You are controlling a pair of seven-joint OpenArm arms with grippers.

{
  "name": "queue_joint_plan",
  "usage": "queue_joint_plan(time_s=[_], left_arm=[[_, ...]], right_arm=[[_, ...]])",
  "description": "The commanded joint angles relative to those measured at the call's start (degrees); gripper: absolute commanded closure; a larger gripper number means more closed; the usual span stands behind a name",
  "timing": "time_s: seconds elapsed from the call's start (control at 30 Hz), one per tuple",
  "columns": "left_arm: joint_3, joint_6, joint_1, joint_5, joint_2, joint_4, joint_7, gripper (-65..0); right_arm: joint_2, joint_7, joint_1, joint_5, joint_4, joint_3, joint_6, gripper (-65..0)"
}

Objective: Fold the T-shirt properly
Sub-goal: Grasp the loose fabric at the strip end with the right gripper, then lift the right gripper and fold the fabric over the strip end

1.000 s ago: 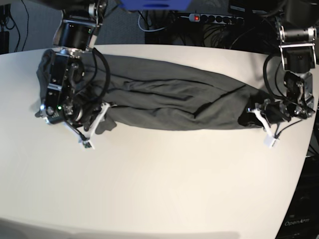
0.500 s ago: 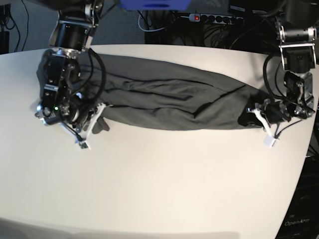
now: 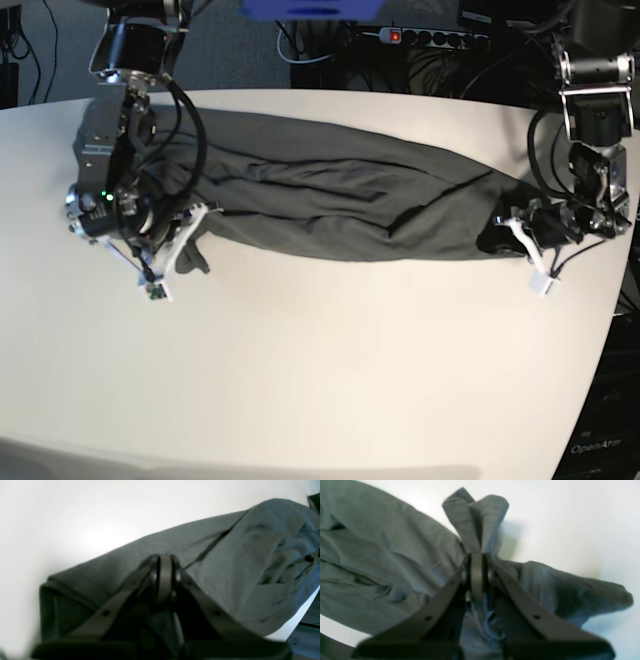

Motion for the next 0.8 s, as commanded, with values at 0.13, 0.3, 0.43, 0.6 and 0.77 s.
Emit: queue_joint_plan(time_s=[0.13,0.3,0.43,0.6,0.77], left_arm=[[1.4,4.4,3.3,17.7,1.5,-2.3,11.6,-2.2],[1.4,4.3,3.2,17.8,1.5,-2.3,11.6,-2.2],[1.4,4.3,3.2,17.8,1.5,-2.3,11.6,-2.2],[1.4,4.2,3.2,17.8,1.5,-2.3,11.6,-2.2],[1.4,4.2,3.2,17.8,1.5,-2.3,11.6,-2.2]], right_arm=[[0.3,-0.3,-1.8,0.1,1.8,-0.1,0.2,-1.0],[0.4,0.3,-4.6,0.1,2.6,0.1,0.1,-1.0],[0.4,-0.3,-6.0,0.1,4.3,0.1,-1.6,-1.0],[0.5,0.4,-8.9,0.1,4.9,0.1,-3.8,-1.0],[0.3,2.4,-11.6,0.1,5.3,0.3,-4.5,-1.0]])
